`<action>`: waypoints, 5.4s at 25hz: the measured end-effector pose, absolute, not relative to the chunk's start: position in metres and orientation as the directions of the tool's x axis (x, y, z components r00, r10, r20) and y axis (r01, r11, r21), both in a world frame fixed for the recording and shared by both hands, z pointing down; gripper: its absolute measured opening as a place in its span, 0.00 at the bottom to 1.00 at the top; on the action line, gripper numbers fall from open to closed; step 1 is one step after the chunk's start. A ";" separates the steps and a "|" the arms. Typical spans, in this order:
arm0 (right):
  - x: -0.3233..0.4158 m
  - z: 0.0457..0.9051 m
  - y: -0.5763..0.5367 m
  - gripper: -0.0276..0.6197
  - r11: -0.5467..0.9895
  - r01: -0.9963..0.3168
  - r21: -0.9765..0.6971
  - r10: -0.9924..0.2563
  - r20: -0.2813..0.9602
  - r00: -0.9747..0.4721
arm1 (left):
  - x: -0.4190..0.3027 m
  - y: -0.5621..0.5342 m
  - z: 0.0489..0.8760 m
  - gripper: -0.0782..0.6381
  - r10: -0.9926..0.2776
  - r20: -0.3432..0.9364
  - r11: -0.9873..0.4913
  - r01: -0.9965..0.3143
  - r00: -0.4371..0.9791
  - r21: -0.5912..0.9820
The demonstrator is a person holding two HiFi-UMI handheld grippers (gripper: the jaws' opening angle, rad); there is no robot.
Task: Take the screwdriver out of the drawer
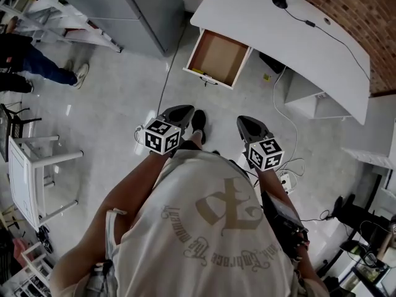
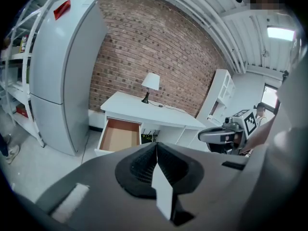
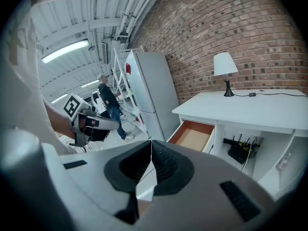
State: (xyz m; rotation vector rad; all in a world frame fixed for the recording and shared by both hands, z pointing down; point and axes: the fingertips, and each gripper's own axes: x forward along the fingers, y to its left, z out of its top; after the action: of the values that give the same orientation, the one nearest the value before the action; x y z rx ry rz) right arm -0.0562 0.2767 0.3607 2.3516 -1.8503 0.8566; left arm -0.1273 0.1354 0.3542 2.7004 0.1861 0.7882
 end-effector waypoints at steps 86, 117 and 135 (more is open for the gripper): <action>0.129 0.482 0.024 0.05 0.190 -0.917 -0.352 -0.632 0.671 -0.388 | -0.012 -0.068 0.387 0.12 -0.233 0.564 -0.792 -0.492 0.792 0.363; 0.124 0.579 0.010 0.05 0.206 -0.917 -0.342 -0.424 0.813 -0.399 | -0.006 -0.023 0.470 0.12 -0.148 0.630 -0.737 -0.510 0.762 0.444; 0.125 0.651 0.001 0.05 0.224 -0.912 -0.343 -0.371 0.836 -0.405 | 0.031 -0.006 0.534 0.12 -0.120 0.615 -0.669 -0.521 0.780 0.530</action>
State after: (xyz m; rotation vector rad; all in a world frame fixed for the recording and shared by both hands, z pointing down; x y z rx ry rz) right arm 0.1247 0.0005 0.6506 1.1800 -1.8923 1.1441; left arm 0.0310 -0.0063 0.5342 2.2414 -0.4735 0.7113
